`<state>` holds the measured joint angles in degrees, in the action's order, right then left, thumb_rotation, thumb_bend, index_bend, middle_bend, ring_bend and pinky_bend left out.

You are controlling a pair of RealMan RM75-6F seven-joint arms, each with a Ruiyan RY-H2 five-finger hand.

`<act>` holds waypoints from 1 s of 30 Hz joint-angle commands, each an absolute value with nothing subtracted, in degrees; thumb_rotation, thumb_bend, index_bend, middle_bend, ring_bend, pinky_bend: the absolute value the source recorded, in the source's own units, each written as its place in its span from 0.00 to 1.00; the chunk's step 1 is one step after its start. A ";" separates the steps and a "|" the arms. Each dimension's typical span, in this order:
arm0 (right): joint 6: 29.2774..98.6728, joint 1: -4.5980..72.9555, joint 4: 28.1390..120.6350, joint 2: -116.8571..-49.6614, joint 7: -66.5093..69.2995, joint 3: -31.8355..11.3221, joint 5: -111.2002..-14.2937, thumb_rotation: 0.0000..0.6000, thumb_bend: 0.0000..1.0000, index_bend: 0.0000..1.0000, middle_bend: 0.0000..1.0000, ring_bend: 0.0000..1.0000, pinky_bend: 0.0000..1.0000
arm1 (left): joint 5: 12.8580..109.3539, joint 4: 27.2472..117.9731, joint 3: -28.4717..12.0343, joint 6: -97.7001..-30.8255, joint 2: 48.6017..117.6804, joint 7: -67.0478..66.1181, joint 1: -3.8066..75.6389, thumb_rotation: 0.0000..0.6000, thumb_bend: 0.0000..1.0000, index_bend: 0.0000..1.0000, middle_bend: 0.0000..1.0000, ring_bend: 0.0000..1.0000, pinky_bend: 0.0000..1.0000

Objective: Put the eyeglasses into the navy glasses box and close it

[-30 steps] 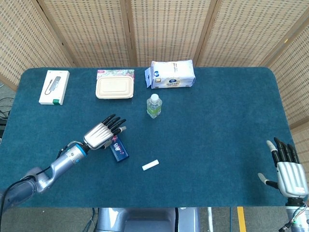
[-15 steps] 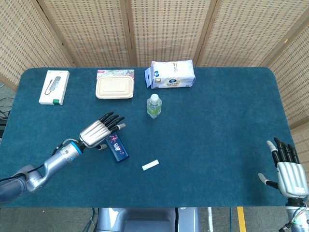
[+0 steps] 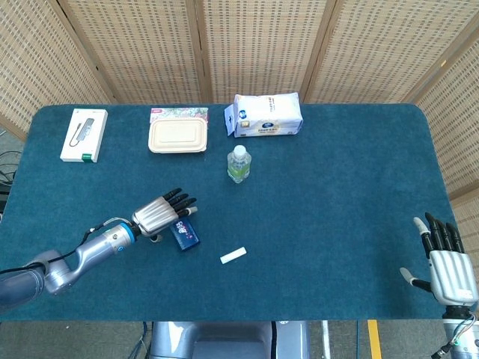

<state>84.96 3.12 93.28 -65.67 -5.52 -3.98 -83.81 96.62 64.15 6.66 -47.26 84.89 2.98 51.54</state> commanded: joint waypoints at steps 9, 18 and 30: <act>84.75 3.20 93.23 -65.61 -5.25 -4.00 -83.76 1.00 0.21 0.01 0.00 0.00 0.00 | 96.96 61.46 6.05 -46.97 88.20 4.24 52.93 1.00 0.26 0.21 0.01 0.00 0.08; 84.89 3.14 93.11 -65.62 -5.14 -3.95 -83.91 1.00 0.21 0.01 0.00 0.00 0.00 | 96.03 60.89 6.27 -45.95 89.19 5.20 52.95 1.00 0.34 0.52 0.28 0.24 0.28; 84.90 3.14 93.15 -65.64 -5.16 -3.97 -83.89 1.00 0.21 0.01 0.00 0.00 0.00 | 96.67 59.19 6.24 -48.75 90.16 4.15 52.21 1.00 0.22 0.48 0.23 0.26 0.33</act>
<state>84.90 3.14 93.15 -65.64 -5.16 -3.97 -83.89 96.65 59.22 6.21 -48.71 90.14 4.17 52.24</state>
